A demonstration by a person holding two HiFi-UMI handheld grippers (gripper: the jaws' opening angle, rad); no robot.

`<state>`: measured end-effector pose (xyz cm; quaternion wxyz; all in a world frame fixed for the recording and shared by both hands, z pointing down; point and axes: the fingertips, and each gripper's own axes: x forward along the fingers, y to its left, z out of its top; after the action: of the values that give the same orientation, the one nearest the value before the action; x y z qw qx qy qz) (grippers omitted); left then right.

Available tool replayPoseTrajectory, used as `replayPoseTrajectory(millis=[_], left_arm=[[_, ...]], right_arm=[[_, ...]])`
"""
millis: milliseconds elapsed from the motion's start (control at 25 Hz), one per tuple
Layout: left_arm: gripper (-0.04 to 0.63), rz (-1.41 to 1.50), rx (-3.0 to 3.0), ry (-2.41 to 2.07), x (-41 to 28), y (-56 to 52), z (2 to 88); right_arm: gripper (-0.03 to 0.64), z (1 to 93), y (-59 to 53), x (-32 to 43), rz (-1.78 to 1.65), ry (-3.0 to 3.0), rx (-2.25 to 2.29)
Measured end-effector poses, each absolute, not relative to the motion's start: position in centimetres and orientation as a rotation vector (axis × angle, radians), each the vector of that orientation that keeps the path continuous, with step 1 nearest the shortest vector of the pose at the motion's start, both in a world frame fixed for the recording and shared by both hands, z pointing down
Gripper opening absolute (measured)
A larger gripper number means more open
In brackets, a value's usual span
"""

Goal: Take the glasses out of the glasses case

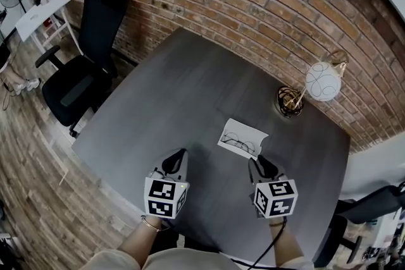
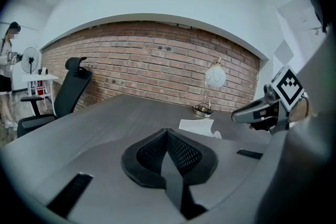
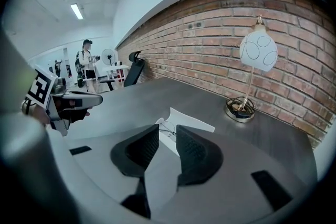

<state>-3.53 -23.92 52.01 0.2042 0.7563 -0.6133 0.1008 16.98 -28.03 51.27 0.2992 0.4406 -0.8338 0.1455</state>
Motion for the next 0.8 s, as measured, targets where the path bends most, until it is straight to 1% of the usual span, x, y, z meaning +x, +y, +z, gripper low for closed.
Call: replayPoseTrajectory(millis=[800], left_arm=[[0.017,0.313,2.026,-1.733,-5.1,-23.5,55.7]], right_arm=[[0.115,56.1,-31.2,16.1,0.232,-2.122,0.847]])
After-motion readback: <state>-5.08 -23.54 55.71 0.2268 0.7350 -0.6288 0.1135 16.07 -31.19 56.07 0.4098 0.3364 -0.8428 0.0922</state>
